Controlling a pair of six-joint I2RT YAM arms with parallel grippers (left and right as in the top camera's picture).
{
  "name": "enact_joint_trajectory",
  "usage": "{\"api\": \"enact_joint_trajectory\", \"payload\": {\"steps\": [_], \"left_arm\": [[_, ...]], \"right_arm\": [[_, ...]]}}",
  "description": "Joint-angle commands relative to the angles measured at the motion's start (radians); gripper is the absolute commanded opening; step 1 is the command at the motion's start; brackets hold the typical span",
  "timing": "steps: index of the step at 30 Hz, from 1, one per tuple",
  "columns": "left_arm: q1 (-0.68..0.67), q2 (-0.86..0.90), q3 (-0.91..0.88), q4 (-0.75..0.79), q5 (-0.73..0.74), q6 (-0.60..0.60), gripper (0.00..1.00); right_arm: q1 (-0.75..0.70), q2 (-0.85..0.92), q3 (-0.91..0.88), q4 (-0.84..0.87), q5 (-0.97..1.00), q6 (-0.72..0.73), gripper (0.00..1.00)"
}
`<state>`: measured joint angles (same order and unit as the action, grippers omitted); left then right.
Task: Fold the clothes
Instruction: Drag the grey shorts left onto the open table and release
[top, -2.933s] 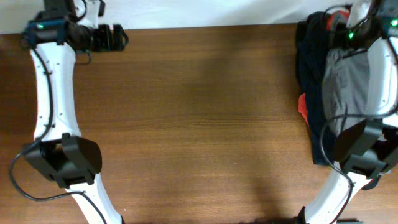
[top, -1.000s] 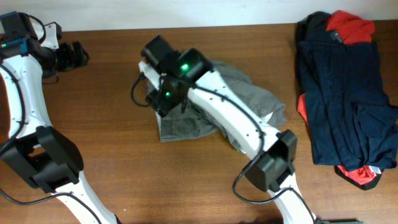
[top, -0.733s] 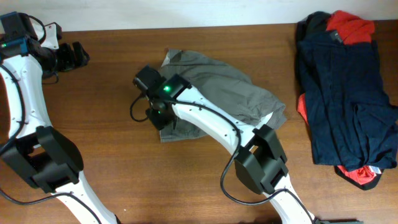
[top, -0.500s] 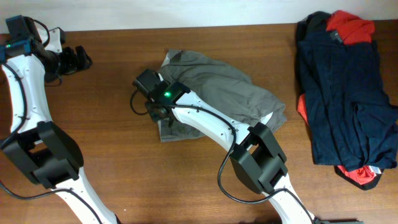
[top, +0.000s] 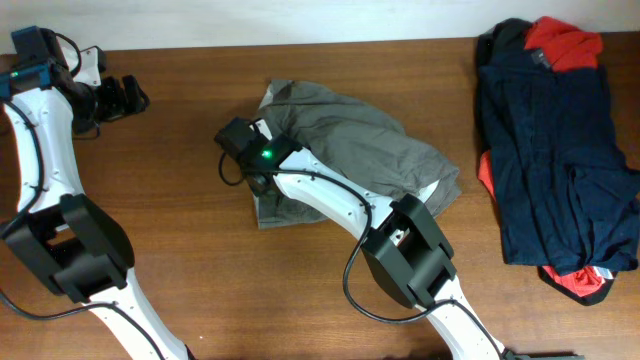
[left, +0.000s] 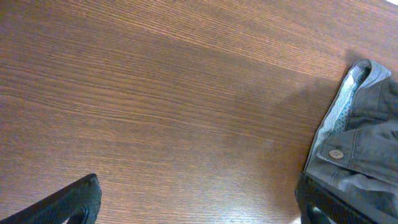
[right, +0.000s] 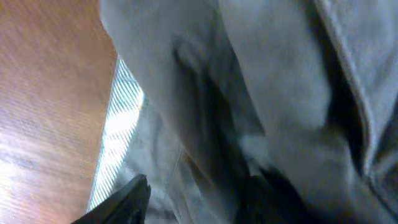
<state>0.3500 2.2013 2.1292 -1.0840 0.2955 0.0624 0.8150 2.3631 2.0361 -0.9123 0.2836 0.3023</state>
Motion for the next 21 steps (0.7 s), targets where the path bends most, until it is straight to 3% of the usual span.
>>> {"api": "enact_joint_trajectory", "payload": {"steps": [1,7,13,21], "left_arm": [[0.0,0.005,-0.003,-0.002,-0.004,-0.006,0.99],[0.0,0.005,-0.003,-0.002,-0.004,-0.006,0.99],[0.0,0.005,-0.003,-0.002,-0.034,-0.006,0.99],[0.0,0.005,-0.003,-0.005,-0.077,-0.006,0.99]], "right_arm": [[0.039,0.003,0.04,-0.056,-0.028,-0.002,0.57],[0.088,0.003,0.04,-0.104,-0.165,-0.01,0.58],[0.1,0.049,0.038,-0.113,-0.167,-0.01,0.58],[0.099,0.101,0.038,-0.129,0.011,0.073,0.48]]}}
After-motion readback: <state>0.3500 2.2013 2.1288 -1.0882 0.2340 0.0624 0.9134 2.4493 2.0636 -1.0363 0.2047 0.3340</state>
